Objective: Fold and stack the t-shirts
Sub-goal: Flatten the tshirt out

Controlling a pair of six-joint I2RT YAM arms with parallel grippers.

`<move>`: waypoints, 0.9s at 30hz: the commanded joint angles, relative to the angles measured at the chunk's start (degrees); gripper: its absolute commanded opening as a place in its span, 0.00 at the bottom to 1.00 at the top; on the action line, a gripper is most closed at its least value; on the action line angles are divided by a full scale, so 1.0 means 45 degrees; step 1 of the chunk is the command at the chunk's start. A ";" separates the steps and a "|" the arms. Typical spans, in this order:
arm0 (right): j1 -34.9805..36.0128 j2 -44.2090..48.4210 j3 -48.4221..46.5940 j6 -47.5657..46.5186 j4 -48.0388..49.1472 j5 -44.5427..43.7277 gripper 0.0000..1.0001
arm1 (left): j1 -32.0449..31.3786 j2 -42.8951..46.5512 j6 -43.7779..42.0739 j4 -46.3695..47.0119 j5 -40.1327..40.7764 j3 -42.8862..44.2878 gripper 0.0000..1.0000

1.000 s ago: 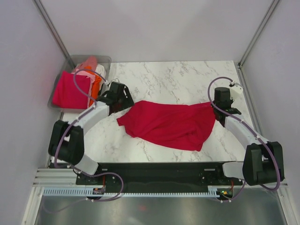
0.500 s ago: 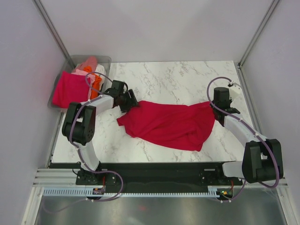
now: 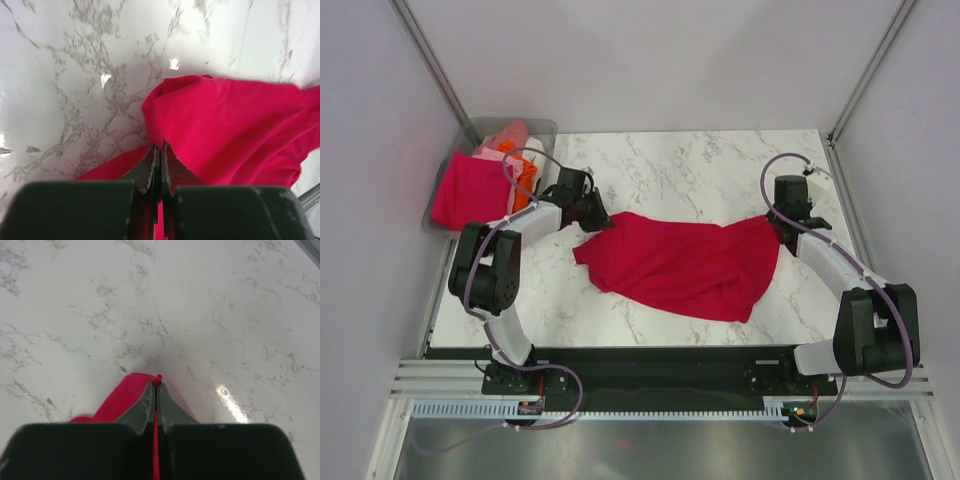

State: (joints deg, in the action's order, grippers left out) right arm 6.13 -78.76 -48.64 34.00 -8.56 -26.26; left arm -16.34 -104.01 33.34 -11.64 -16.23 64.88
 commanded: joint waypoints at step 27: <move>-0.0776 0.6193 -0.6043 -0.0992 -0.4306 0.4448 0.00 | 0.0193 1.1099 -0.1199 -0.3505 0.3294 0.1105 0.02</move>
State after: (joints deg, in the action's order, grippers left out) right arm 2.87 -53.52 -72.38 31.42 -26.48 -8.45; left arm -15.75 -59.05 30.87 -27.62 -2.98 66.72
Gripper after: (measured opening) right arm 0.011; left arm 0.033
